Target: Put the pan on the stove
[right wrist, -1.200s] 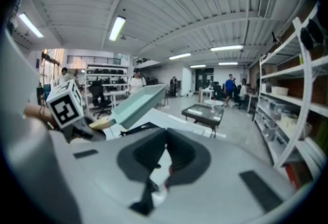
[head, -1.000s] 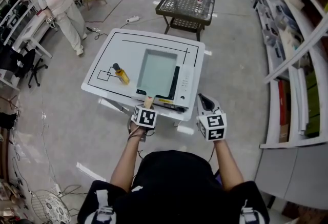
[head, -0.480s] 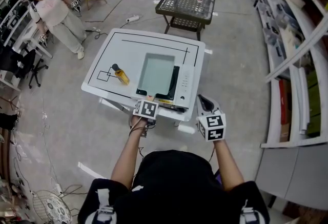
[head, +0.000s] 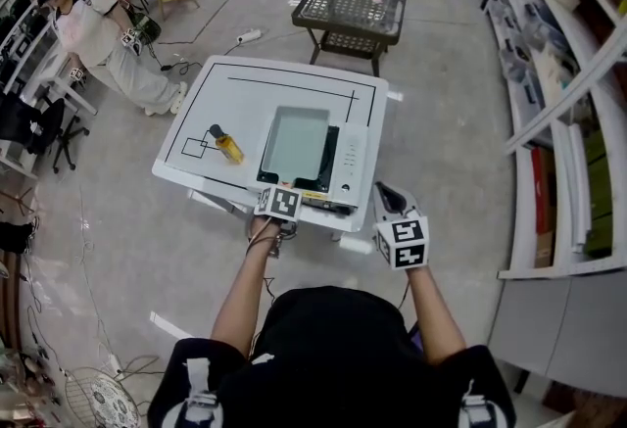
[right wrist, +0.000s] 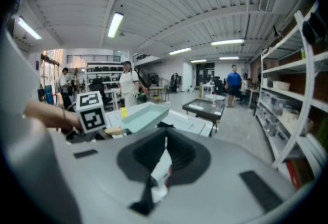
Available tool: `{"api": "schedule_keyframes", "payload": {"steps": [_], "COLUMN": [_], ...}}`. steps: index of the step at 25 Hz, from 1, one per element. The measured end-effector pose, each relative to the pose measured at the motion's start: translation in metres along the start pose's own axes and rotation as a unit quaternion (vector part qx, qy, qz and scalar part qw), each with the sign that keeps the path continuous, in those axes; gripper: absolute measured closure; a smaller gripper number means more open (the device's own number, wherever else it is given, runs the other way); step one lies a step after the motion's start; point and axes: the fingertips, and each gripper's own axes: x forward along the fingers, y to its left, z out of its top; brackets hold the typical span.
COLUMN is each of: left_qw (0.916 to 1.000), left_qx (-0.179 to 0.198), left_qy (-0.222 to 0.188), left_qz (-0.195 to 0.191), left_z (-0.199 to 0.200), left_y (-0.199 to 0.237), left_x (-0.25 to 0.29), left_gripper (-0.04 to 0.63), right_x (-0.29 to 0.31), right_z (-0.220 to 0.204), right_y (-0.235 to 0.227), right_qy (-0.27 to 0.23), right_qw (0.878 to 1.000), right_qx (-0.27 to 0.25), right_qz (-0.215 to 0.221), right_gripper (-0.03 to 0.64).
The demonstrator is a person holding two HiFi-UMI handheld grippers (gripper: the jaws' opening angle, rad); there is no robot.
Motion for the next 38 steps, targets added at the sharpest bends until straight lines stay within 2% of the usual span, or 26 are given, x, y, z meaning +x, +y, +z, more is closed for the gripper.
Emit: {"api": "schedule_keyframes", "payload": {"steps": [11, 18, 29, 38], "left_qw": [0.9996, 0.997, 0.9989, 0.9976], "left_qx": [0.01, 0.04, -0.013, -0.058], "left_qy": [0.006, 0.031, 0.037, 0.026], "left_qz": [0.027, 0.058, 0.026, -0.026], "left_z": [0.008, 0.0, 0.003, 0.009], "left_y": [0.008, 0.011, 0.0, -0.012], "left_x": [0.003, 0.009, 0.007, -0.002], "left_gripper": [0.526, 0.522, 0.514, 0.486], "right_x": [0.004, 0.005, 0.004, 0.005], "right_z": [-0.009, -0.014, -0.024, -0.031], "right_y": [0.001, -0.002, -0.007, -0.008], "right_qy": [0.007, 0.009, 0.016, 0.022], "right_qw": [1.0, 1.0, 0.999, 0.999], "right_qx": [0.008, 0.015, 0.026, 0.036], "right_qz": [0.008, 0.009, 0.015, 0.027], "right_gripper": [0.581, 0.581, 0.581, 0.581]}}
